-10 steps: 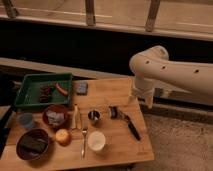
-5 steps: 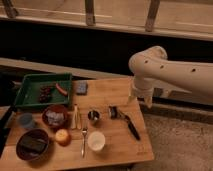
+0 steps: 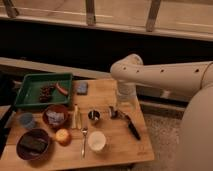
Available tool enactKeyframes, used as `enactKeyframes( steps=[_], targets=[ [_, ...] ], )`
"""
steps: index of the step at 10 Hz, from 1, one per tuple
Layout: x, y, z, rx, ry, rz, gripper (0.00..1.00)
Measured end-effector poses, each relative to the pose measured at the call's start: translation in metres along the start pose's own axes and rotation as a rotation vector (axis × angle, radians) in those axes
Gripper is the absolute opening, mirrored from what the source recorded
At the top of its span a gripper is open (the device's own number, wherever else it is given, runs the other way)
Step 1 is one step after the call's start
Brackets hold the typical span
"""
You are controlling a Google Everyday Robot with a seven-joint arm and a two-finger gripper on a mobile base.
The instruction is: Place brush in table surface
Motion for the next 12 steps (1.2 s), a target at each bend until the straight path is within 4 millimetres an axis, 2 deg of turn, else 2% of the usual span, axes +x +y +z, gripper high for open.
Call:
enactKeyframes(
  steps=[2, 6, 8, 12],
  targets=[
    [0.001, 0.005, 0.002, 0.006, -0.015, -0.037, 0.66],
    [0.002, 0.002, 0.007, 0.016, 0.001, -0.03, 0.66],
    [0.001, -0.002, 0.027, 0.021, 0.027, -0.01, 0.66],
    [0.003, -0.028, 0.064, 0.04, 0.067, 0.034, 0.66]
  ],
)
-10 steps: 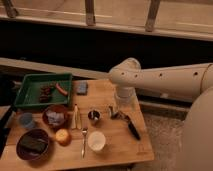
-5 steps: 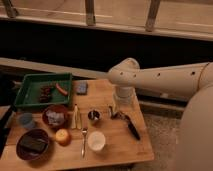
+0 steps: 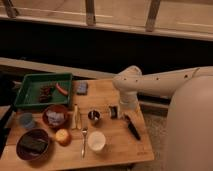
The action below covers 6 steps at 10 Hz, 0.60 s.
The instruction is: Place brush in table surface
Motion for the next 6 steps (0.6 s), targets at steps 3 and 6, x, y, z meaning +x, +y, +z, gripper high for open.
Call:
enactKeyframes(
  steps=[3, 6],
  targets=[
    [-0.007, -0.013, 0.023, -0.02, 0.019, -0.006, 0.66],
    [-0.011, -0.008, 0.052, -0.068, 0.051, -0.006, 0.66]
  ],
)
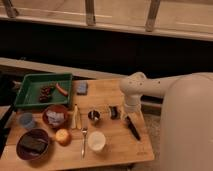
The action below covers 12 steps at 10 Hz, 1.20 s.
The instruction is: Place brush in table surface
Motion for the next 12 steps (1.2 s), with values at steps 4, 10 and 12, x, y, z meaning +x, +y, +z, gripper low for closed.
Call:
enactKeyframes(
  steps=[4, 10, 12],
  targets=[
    [-0.005, 0.003, 0.024, -0.063, 0.027, 0.016, 0.66],
    [-0.006, 0.009, 0.036, -0.099, 0.051, 0.015, 0.25],
    [-0.002, 0.006, 0.035, -0.107, 0.049, 0.024, 0.05]
  ],
)
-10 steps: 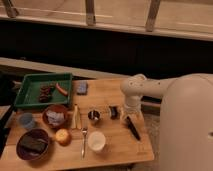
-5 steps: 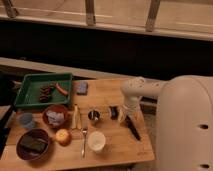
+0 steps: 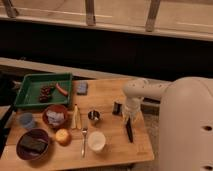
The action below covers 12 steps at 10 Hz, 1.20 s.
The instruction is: Place brush in table surface
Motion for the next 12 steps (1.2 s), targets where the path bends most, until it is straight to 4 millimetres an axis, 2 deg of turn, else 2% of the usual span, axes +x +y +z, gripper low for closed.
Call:
enactKeyframes(
  steps=[2, 5, 7, 12],
  targets=[
    [0.003, 0.0, -0.004, -0.002, -0.006, 0.001, 0.0],
    [0.004, 0.0, -0.026, 0.001, -0.039, 0.024, 0.0],
    [0.002, 0.001, -0.05, 0.007, -0.078, 0.034, 0.0],
    [-0.011, 0.002, -0.129, 0.037, -0.232, 0.057, 0.0]
  ],
)
